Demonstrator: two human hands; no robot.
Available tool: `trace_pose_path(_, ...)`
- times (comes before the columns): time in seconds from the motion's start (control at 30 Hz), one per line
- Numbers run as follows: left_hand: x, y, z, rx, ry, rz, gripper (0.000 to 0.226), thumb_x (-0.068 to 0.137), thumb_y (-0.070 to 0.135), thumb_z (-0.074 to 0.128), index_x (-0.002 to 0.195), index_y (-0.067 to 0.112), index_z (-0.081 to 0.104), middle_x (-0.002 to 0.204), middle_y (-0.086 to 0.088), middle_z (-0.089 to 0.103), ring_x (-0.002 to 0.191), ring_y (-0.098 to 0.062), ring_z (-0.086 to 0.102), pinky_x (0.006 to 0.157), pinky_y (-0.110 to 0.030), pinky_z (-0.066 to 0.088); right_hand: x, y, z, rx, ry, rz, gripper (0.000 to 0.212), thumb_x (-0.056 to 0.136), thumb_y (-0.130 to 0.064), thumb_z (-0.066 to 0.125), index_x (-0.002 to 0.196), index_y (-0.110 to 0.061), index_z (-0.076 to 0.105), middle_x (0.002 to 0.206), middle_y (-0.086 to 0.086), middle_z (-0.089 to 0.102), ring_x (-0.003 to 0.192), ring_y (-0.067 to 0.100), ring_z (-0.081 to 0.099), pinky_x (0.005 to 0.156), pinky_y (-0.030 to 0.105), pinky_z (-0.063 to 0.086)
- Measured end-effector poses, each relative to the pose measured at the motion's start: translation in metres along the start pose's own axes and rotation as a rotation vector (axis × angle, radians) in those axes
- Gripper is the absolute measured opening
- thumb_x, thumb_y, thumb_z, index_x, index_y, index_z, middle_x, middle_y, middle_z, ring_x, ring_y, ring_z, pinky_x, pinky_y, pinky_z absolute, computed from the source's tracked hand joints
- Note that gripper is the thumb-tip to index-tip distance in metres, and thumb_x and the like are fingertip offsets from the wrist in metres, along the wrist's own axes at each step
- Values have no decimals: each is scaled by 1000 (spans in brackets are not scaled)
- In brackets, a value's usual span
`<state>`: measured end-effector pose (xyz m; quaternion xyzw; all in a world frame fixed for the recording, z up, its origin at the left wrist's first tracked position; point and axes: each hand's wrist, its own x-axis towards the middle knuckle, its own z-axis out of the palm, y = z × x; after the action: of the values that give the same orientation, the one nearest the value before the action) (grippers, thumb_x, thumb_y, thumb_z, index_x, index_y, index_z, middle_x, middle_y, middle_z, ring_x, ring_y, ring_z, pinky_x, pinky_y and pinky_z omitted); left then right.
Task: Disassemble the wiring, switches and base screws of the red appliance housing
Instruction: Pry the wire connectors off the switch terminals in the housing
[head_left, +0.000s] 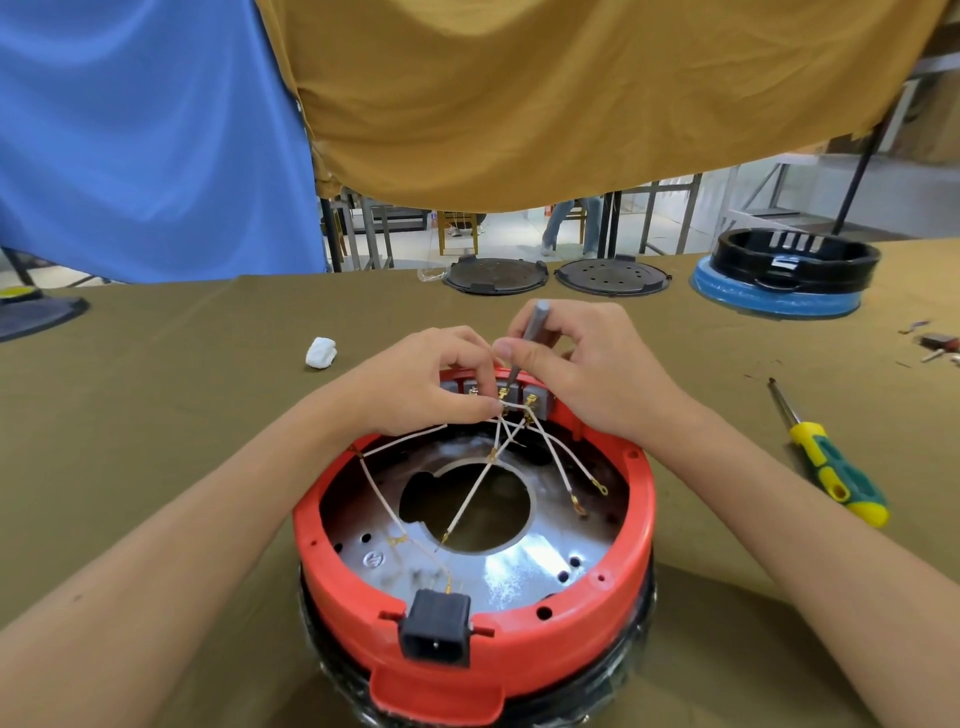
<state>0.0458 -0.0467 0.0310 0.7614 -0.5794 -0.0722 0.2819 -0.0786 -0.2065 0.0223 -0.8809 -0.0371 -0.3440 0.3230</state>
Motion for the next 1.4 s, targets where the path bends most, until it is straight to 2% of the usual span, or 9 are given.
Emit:
trace_pose_path(0.17, 0, 0, 1, -7, 6, -3, 7, 83, 26, 77, 79, 22, 74, 112, 12, 60, 105, 0, 58, 103, -33, 43, 7, 3, 1, 164, 7, 208, 20, 93, -30, 70, 79, -15, 68, 79, 21, 69, 74, 38, 66, 75, 54, 56)
trace_pose_path(0.2, 0, 0, 1, -10, 5, -5, 7, 83, 26, 77, 78, 23, 74, 113, 12, 61, 105, 0, 58, 103, -33, 43, 9, 4, 0, 218, 5, 264, 21, 93, -29, 69, 80, -12, 67, 81, 21, 70, 72, 34, 68, 75, 52, 58)
trace_pose_path(0.33, 0, 1, 1, -19, -6, -9, 7, 84, 26, 77, 77, 24, 74, 114, 12, 60, 105, 0, 58, 104, -35, 42, 12, 9, 0, 371, 12, 397, 20, 95, -25, 68, 80, -11, 66, 70, 4, 70, 60, 10, 65, 63, 22, 56)
trace_pose_path(0.57, -1, 0, 0, -42, -24, -16, 7, 83, 26, 78, 78, 23, 74, 116, 13, 60, 108, 0, 58, 105, -34, 42, 11, 13, 4, 414, 9, 447, 25, 95, -28, 67, 78, -9, 67, 63, -2, 67, 57, 6, 63, 58, 17, 52)
trace_pose_path(0.67, -1, 0, 0, -30, -22, -16, 8, 84, 26, 77, 78, 23, 74, 116, 14, 60, 108, 1, 57, 105, -33, 42, 6, 11, 7, 317, 85, 323, 23, 95, -28, 68, 76, -15, 66, 68, 3, 70, 61, 11, 67, 62, 29, 57)
trace_pose_path(0.8, -1, 0, 0, -30, -23, -14, 7, 84, 26, 77, 77, 24, 74, 114, 15, 60, 106, 3, 57, 104, -33, 43, 3, 7, 5, 220, 109, 201, 22, 94, -30, 69, 81, -12, 68, 75, 16, 70, 73, 35, 68, 74, 56, 56)
trace_pose_path(1.07, 0, 0, 0, -24, -22, -9, 7, 84, 25, 77, 78, 23, 74, 114, 13, 59, 105, 3, 57, 103, -29, 42, 4, 9, 5, 223, 87, 177, 18, 93, -29, 70, 82, -16, 69, 77, 19, 68, 76, 39, 67, 74, 59, 55)
trace_pose_path(1.2, -1, 0, 0, -27, -23, -11, 7, 84, 27, 77, 77, 25, 74, 116, 14, 60, 108, 2, 57, 105, -32, 41, 6, 12, 5, 304, 91, 248, 22, 94, -26, 68, 80, -10, 68, 74, 17, 69, 63, 20, 66, 70, 44, 58)
trace_pose_path(1.4, -1, 1, 0, -35, -22, -18, 7, 84, 26, 77, 77, 25, 74, 116, 12, 60, 107, 1, 57, 105, -33, 41, 8, 15, 8, 433, 81, 344, 24, 96, -23, 67, 75, -11, 65, 71, 12, 65, 62, 15, 59, 60, 22, 52)
